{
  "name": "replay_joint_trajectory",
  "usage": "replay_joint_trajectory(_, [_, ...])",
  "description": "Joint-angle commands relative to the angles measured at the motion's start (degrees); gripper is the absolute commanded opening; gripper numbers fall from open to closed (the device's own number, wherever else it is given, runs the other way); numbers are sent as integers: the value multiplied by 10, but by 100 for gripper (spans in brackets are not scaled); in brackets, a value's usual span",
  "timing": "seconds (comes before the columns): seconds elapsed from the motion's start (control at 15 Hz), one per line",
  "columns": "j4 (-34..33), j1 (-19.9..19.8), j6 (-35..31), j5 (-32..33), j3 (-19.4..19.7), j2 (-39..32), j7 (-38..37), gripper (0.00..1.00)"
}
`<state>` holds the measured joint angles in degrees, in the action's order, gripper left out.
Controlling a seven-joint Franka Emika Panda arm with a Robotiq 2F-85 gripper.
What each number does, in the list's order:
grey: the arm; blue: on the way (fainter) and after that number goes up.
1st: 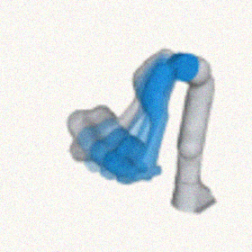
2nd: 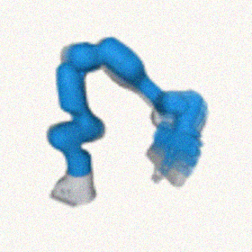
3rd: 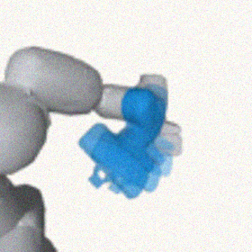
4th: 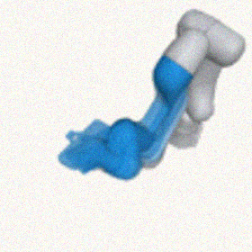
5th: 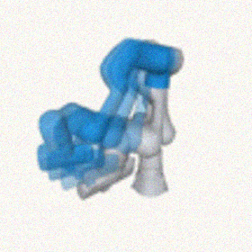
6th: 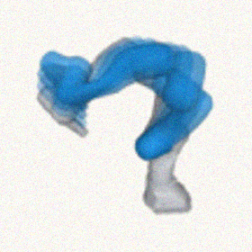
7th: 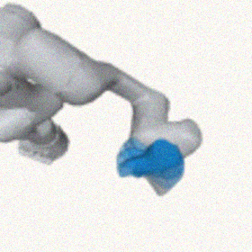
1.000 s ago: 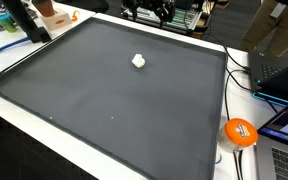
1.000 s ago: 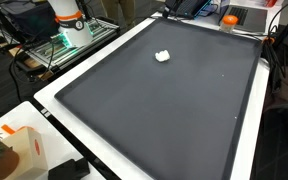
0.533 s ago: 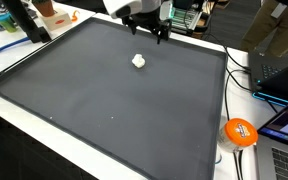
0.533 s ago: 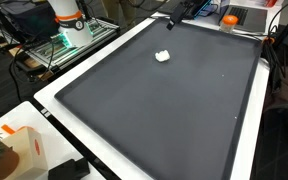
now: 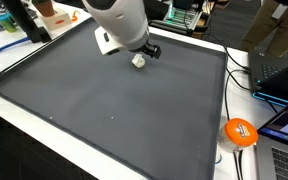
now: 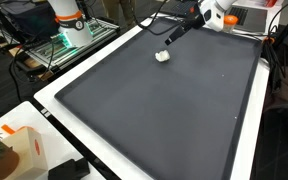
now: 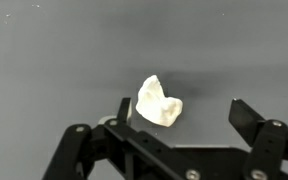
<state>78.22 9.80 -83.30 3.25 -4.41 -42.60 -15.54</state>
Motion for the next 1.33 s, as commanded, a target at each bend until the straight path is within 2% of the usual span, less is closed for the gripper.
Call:
replay_joint_trajectory(0.0, [-76, 8, 58, -19, 9, -58, -7, 100])
replay_joint_trajectory(0.53, [-182, 10, 167, -37, 15, -133, -27, 100])
replay_joint_trajectory(0.8, [-225, 15, 199, -46, 17, -164, -40, 100])
replay_joint_trajectory(1.0, [-246, 22, 205, -43, 22, -181, -54, 100])
replay_joint_trajectory(1.27, [-265, 23, 202, -42, 19, -194, -33, 100])
